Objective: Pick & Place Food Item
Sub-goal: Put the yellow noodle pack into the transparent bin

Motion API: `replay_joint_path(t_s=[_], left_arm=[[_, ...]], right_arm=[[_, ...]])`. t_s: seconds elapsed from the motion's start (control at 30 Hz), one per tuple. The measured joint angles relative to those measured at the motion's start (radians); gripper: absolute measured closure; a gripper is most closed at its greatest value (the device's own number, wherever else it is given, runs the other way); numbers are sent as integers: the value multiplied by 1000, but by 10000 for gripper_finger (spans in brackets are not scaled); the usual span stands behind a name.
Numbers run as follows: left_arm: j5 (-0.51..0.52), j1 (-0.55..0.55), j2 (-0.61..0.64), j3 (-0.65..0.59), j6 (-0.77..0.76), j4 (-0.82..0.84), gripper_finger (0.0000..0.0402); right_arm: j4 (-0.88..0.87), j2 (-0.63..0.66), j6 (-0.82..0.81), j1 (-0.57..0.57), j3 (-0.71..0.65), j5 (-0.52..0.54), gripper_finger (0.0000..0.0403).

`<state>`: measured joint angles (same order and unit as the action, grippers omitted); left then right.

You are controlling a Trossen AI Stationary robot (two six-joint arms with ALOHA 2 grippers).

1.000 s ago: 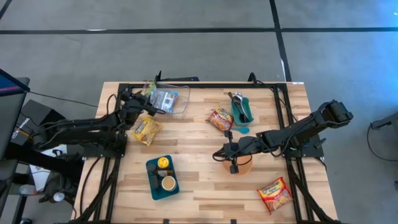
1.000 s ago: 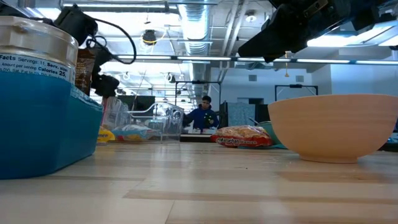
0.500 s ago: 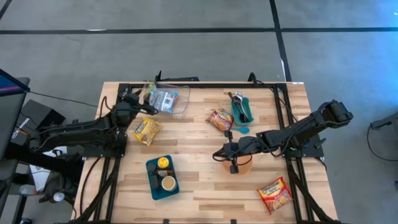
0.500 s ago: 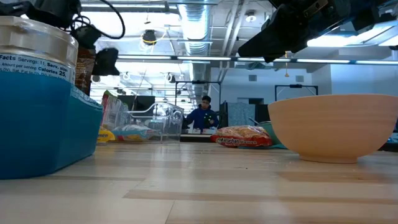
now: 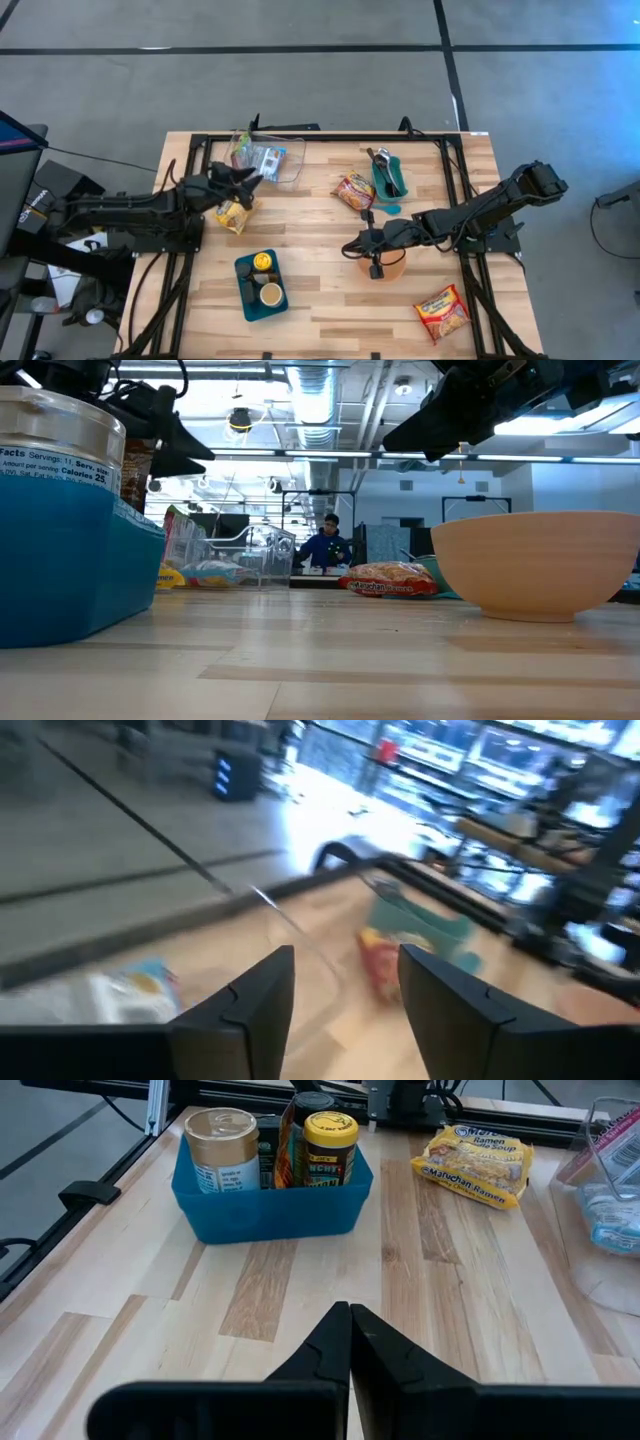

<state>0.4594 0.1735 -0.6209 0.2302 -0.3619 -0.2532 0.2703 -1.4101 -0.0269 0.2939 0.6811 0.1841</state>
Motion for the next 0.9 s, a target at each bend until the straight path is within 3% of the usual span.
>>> replay_joint_path(t_s=[0.27,0.6,0.9], left_arm=[[-40,-64,0,0,-70,117,263],[-36,-68,-1,0,-228,351,317],[-63,-23,-1,0,-299,369,377]], right_arm=[[0,0,0,0,0,0,403],[0,0,-1,0,0,0,403],[0,0,0,0,0,0,403]])
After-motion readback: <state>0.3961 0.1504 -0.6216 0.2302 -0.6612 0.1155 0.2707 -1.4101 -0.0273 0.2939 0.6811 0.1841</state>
